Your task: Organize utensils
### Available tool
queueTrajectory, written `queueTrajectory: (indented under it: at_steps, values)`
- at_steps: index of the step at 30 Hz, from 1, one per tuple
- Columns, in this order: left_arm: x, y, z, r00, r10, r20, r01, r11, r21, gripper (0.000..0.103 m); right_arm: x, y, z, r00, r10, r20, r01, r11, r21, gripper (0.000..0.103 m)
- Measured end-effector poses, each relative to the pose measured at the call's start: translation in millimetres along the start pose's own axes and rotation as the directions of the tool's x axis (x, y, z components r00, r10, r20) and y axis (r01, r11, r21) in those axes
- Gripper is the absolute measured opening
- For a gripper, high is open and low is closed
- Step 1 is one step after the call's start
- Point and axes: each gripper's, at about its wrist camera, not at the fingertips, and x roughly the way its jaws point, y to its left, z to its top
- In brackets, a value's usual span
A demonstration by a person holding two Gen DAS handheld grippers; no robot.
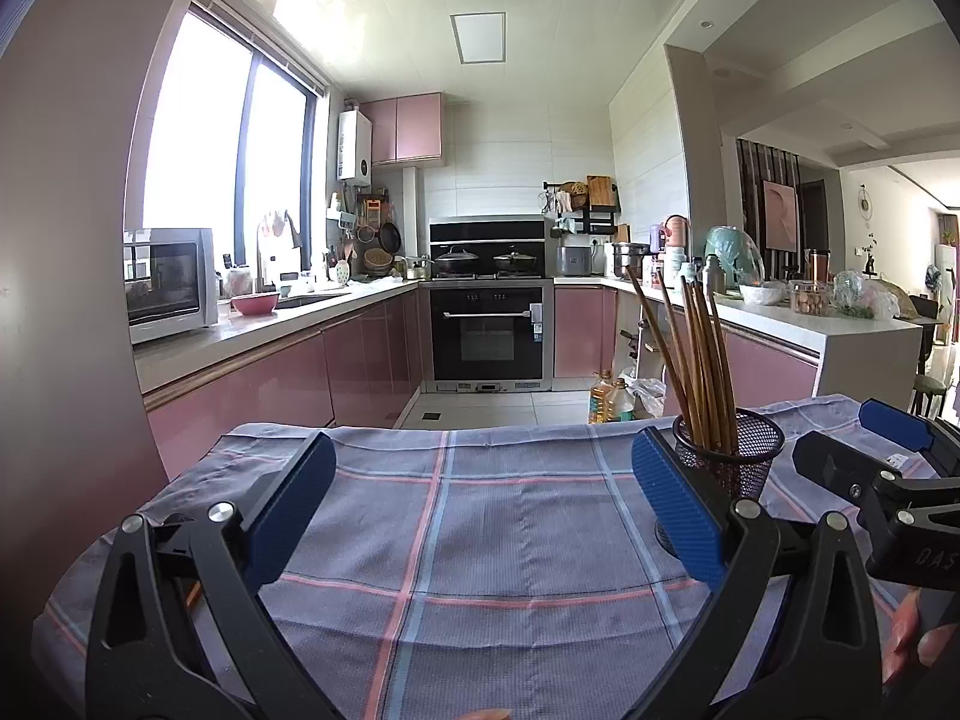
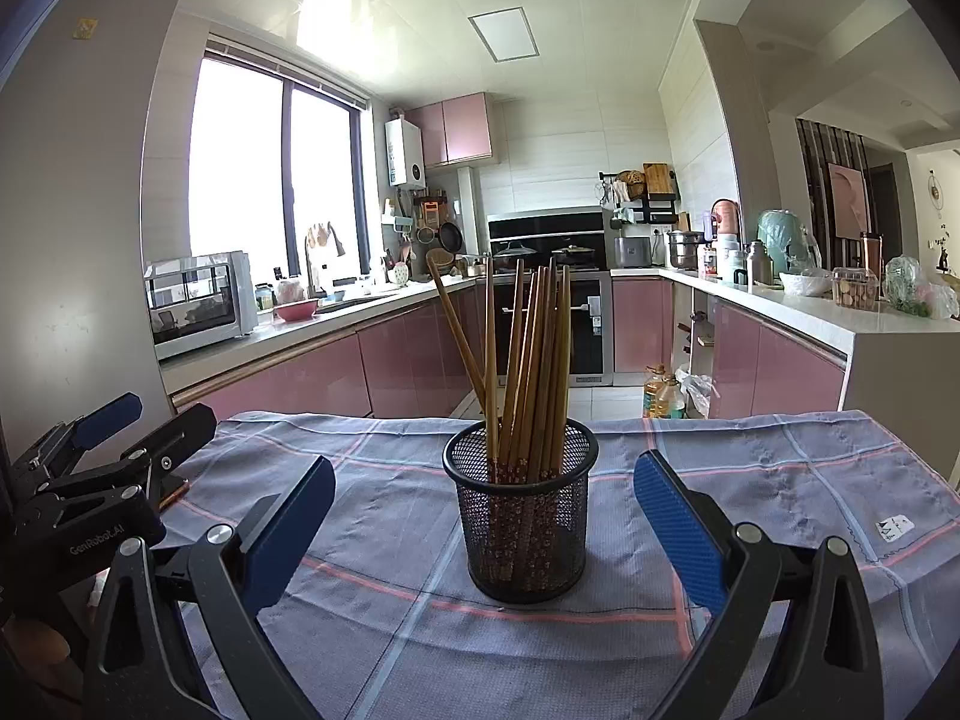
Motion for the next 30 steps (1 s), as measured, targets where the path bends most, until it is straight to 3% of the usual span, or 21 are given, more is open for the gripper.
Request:
queueTrajectory:
  at_steps: [30]
  values:
    - [0.2,-1.1,-2.8,1.000,0.003,-0.008,-0.003,1.000,0.000,0.097,-2.5,1.0,0.5,1.000,-0.001,0.006,0.001,1.000,0.004,0.096]
